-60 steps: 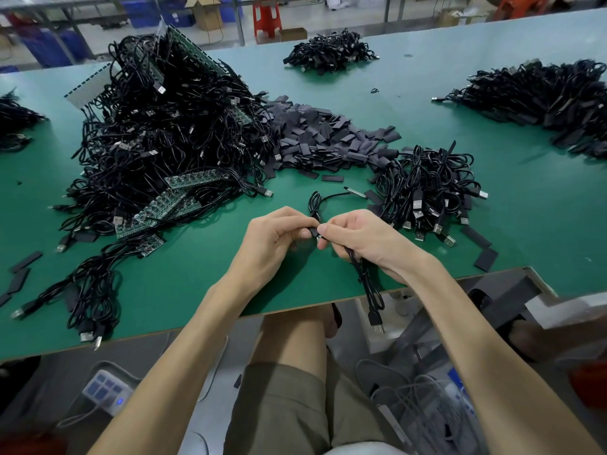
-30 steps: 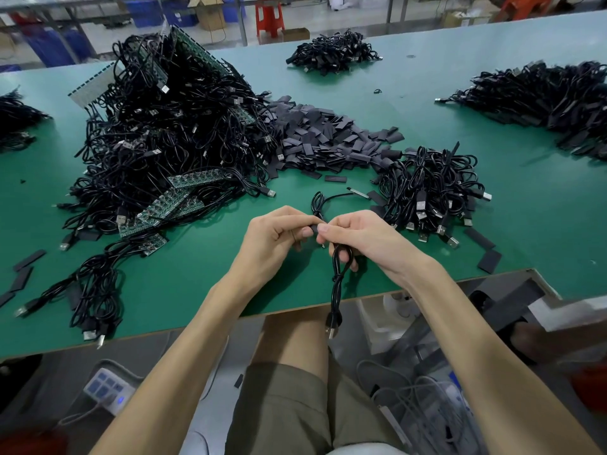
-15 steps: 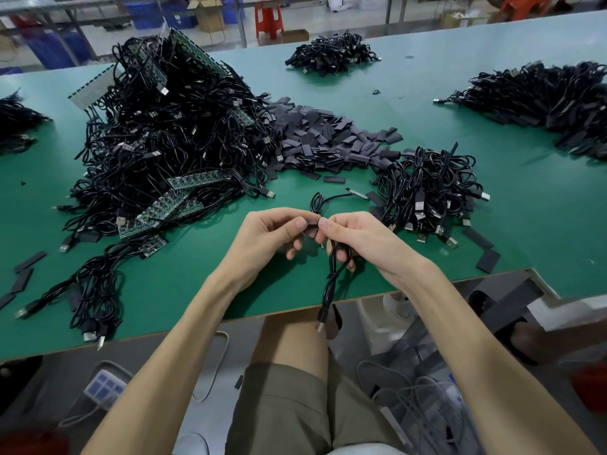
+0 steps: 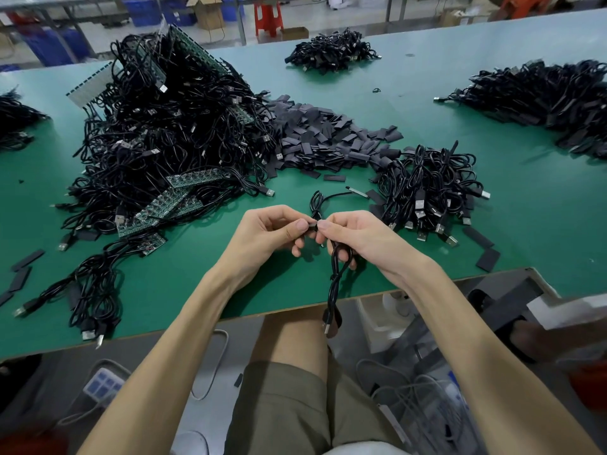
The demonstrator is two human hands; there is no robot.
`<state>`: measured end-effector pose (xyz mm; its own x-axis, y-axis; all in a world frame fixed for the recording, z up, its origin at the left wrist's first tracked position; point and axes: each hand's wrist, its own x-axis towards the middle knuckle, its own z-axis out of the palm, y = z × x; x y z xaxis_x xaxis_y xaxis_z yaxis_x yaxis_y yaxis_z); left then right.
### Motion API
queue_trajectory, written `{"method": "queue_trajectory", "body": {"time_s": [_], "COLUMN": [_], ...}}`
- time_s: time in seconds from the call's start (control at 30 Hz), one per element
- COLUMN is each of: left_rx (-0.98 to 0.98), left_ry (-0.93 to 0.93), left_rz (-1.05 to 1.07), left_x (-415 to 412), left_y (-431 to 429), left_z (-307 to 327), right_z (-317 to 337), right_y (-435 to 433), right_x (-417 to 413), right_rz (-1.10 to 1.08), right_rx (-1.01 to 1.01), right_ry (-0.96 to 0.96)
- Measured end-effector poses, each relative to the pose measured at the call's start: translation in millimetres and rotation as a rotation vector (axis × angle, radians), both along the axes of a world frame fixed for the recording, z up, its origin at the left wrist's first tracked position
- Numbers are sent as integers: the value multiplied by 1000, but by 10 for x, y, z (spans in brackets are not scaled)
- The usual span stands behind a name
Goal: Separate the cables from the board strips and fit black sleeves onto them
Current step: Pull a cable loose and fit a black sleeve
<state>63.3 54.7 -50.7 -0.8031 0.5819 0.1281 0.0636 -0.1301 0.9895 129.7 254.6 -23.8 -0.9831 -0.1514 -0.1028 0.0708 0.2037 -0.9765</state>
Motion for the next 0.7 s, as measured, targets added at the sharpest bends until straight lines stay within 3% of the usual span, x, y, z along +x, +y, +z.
{"method": "queue_trajectory", "body": {"time_s": [0.5, 0.7], "left_rx": [-26, -35], "left_ry": [18, 1], "left_rz": [21, 143], "left_x": [32, 34], "left_y": [17, 50], "left_z": [12, 25], "right_z": [-1, -4], "right_y": [-15, -29], "right_x": [3, 12], "right_rz": [-12, -78], "right_rx": [35, 4], "right_ry": [24, 30]}}
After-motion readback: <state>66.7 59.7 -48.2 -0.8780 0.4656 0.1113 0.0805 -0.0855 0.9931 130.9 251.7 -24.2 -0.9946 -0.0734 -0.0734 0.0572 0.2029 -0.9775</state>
